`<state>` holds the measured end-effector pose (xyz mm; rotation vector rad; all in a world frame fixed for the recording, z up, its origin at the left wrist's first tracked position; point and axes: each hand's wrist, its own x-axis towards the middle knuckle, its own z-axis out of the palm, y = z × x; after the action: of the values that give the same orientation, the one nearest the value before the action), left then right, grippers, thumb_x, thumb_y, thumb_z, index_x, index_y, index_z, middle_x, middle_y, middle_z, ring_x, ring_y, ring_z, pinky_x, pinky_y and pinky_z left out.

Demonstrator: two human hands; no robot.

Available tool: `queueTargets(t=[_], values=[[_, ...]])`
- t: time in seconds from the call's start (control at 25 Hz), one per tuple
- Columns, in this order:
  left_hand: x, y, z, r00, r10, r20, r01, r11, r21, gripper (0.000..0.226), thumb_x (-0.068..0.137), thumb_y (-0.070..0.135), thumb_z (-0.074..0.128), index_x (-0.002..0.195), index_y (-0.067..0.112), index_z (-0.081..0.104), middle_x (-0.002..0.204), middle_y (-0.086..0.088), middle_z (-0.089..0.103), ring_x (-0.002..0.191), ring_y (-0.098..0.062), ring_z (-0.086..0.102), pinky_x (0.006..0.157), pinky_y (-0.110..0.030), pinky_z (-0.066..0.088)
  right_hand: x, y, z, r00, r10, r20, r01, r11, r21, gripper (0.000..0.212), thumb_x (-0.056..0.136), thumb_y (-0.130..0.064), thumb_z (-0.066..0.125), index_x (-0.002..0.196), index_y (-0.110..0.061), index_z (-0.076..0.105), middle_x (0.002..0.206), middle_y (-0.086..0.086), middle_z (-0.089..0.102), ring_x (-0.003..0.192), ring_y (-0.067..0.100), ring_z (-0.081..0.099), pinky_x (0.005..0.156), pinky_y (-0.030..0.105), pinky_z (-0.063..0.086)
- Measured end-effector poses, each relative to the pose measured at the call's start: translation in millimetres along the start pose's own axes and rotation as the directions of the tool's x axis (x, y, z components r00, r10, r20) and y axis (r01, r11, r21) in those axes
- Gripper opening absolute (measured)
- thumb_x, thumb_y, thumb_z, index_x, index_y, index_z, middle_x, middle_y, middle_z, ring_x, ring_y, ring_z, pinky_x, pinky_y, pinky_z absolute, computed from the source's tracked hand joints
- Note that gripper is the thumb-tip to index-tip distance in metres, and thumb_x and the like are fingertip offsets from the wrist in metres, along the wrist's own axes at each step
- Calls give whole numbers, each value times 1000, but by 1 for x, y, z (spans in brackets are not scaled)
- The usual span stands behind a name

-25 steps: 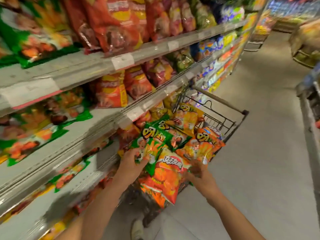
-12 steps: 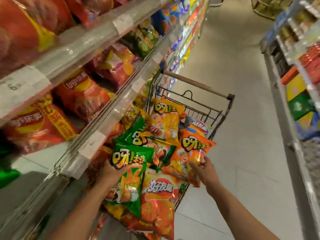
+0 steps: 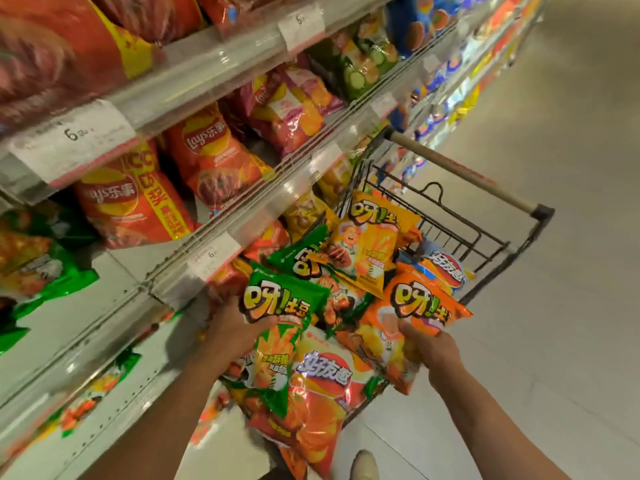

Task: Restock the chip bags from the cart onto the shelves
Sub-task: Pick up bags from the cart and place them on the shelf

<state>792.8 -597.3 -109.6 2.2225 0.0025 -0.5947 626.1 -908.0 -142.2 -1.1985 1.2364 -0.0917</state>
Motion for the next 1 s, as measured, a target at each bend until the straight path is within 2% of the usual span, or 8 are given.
queueTargets(t=[0.12,0.16,0.24,0.4,0.52,0.72,0.88,1.0], values=[[-37,8,9,991,-11,-130,13,1000,11,41,74,47,86,103,40,58,98,18,64,93,-13,61,81,-30,47,-10,6,-14,997,-21,80,14,996,89,37,83,-15,82,116,-9,67,102,10,74,77,18,67,59,30,50],[-50,11,12,985,-26,-172,26,1000,-4,44,73,49,85,106,42,56,94,23,62,87,-8,59,73,-27,45,-14,10,-17,995,-26,100,16,994,104,31,86,-14,80,114,-9,67,102,12,74,80,22,68,60,35,53],[-75,12,13,972,-40,-230,26,998,-61,47,73,49,85,110,42,56,90,30,60,84,-1,58,64,-22,43,-24,14,-23,988,-43,147,26,993,116,17,88,-13,78,102,-13,68,113,21,73,93,34,70,78,54,59],[-113,7,11,959,-61,-276,47,997,-58,47,75,51,82,111,41,54,92,20,62,90,-13,59,77,-31,46,-38,25,-31,962,-109,249,81,989,120,35,89,-13,76,123,-13,66,121,13,73,104,30,69,80,42,56],[-139,-12,2,951,-107,-290,63,986,-155,48,75,50,83,113,36,56,102,19,65,97,-14,62,75,-31,48,-49,32,-27,938,-169,302,152,985,79,43,90,-16,76,131,-14,63,124,10,72,112,33,68,97,50,54],[-188,-60,-23,925,-154,-347,56,960,-275,53,78,41,84,122,23,61,116,6,72,109,-19,67,98,-41,52,-85,45,0,877,-252,409,258,965,41,41,89,-21,77,128,-21,63,121,5,74,112,29,69,98,50,55],[-233,-119,-42,895,-250,-369,54,882,-467,50,75,41,86,117,25,63,109,5,75,100,-20,72,92,-47,57,-133,66,30,823,-312,475,372,928,-34,41,86,-29,80,124,-25,65,109,-3,78,102,21,73,75,35,58],[-259,-166,-51,865,-290,-410,20,835,-550,47,75,42,85,114,26,64,105,8,76,97,-18,74,85,-42,60,-168,83,51,809,-301,505,407,907,-112,39,83,-34,82,116,-26,64,107,4,76,97,30,73,81,47,60]])
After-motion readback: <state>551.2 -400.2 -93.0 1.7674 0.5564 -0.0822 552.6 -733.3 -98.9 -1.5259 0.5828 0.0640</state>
